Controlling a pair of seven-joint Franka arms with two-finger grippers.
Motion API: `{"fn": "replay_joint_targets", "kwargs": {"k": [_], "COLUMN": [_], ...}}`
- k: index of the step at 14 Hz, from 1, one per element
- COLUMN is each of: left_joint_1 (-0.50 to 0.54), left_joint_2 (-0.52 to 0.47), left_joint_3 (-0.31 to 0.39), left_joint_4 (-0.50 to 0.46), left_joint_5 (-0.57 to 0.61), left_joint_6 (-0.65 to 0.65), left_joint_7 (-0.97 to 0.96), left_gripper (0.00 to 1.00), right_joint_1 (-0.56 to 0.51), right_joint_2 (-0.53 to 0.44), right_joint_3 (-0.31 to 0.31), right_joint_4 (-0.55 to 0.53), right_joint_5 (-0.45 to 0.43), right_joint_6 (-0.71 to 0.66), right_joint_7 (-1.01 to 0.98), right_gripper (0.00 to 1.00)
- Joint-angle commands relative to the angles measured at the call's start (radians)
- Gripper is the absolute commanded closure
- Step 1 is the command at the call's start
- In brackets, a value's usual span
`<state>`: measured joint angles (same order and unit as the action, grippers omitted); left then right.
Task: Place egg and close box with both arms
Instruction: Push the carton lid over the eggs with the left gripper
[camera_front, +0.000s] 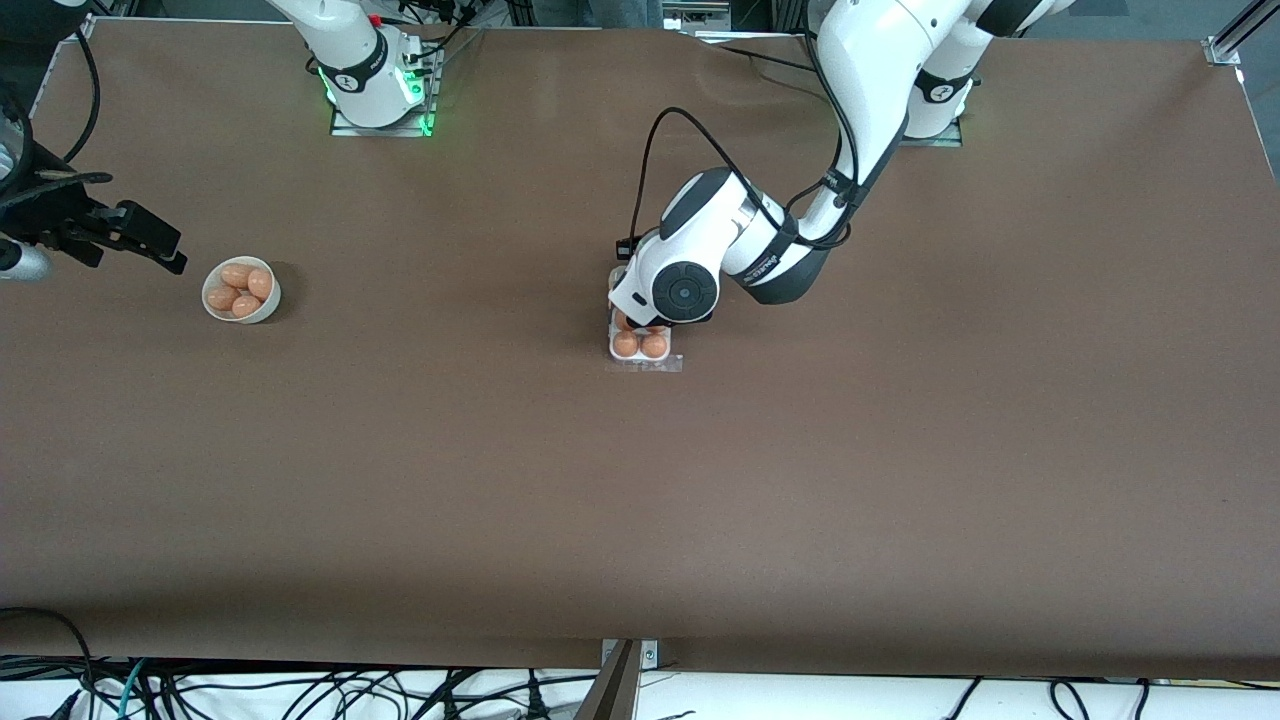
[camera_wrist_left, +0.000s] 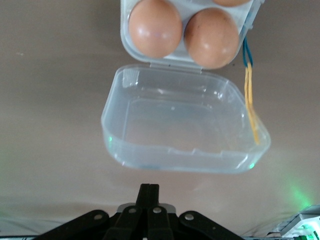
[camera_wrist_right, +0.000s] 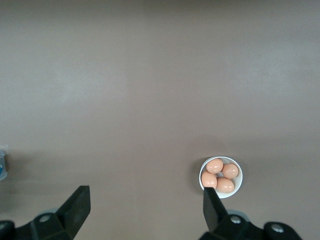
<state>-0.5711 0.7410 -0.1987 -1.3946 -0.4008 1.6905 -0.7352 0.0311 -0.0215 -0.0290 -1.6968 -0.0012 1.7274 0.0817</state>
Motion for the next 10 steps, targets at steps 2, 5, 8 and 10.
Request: {"fn": "replay_joint_targets", "kwargs": {"k": [2,5,8,10], "left_joint_1": [-0.012,-0.006,-0.007,-0.012], "left_joint_2": [0.02,0.021,0.021,0.021], "left_joint_3": [0.018,0.033,0.062,0.068], "left_joint_4": [0.051,0.086,0.094,0.092], "left_joint_5": [-0.013,-0.012,-0.01,-0.009], "left_joint_6": [0.023,0.031,0.034,0.067], "left_joint_7": [-0.006,-0.006,-0.006,-0.004], "left_gripper": [1.0,1.0,1.0,1.0], "right_joint_1": [-0.011,-0.011,-0.014,-0.013], "right_joint_2": [-0.003,-0.003,-0.005,0.001], "right_joint_3": [0.015,0.015,0.014,0.014], "right_joint_4": [-0.009,-0.007,-0.004,-0.004], "right_joint_5": [-0.006,-0.006,-0.006,-0.006], "right_joint_6": [0.008,0.003,0.0,0.001], "right_joint_7": [-0.014,-0.014,-0.028,-0.027], "right_gripper": [0.0,0.0,0.0,0.0]}}
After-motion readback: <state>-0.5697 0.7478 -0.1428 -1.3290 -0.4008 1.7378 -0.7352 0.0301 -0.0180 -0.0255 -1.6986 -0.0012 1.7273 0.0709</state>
